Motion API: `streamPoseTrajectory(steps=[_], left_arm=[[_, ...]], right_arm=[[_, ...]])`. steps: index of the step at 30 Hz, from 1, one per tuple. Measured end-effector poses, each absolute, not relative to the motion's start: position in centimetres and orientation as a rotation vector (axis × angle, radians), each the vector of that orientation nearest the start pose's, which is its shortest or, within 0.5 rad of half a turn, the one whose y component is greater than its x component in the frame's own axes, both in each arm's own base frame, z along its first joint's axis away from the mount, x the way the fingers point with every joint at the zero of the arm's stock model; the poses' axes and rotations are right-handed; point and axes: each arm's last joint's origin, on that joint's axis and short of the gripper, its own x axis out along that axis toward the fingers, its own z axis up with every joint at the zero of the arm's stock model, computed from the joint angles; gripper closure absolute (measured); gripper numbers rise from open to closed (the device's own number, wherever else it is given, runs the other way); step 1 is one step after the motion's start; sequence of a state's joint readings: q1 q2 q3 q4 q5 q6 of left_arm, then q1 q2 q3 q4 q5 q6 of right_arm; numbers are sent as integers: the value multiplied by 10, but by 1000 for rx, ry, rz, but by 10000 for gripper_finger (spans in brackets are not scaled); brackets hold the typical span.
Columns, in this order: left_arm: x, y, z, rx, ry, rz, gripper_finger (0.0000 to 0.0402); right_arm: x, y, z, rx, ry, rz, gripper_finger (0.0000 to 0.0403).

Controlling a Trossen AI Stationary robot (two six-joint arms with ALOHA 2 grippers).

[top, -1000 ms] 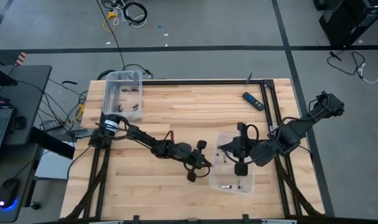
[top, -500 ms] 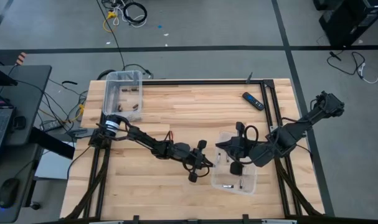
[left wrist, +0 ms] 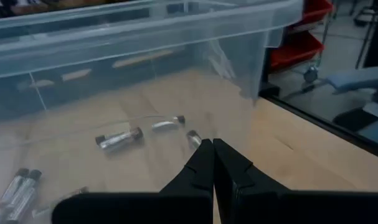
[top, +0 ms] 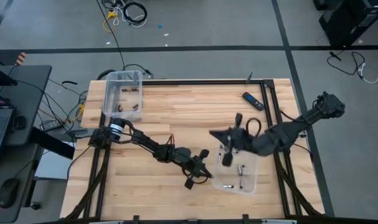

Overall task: Sort batteries
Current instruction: Move the bottom transparent bin to the bottom right of the table, then return to Home Position

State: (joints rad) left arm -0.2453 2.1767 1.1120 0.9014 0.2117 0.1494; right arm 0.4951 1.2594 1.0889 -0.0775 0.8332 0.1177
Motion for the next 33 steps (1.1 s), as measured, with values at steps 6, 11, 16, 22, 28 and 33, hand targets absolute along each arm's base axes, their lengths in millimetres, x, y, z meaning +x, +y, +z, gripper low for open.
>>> streamPoseTrajectory(steps=[6,11,16,22,28,33], left_arm=[[444,-116,118,142,114,-412,401],[449,-117,116,127,117,-411,401],[449,-117,114,110,147,-412,401],[450,-115,114,111,148,-401,401],[449,-115,113,121,155,-398,401],[448,-115,121,131,139,-395,401]], right_arm=[[270,83,371,-38,14,-261,403],[277,65,369,50,30,-123,403],[282,67,376,107,-58,-24,403],[289,59,369,69,-21,-5,403],[291,69,376,33,-127,-12,403],[296,62,362,30,3,60,403]])
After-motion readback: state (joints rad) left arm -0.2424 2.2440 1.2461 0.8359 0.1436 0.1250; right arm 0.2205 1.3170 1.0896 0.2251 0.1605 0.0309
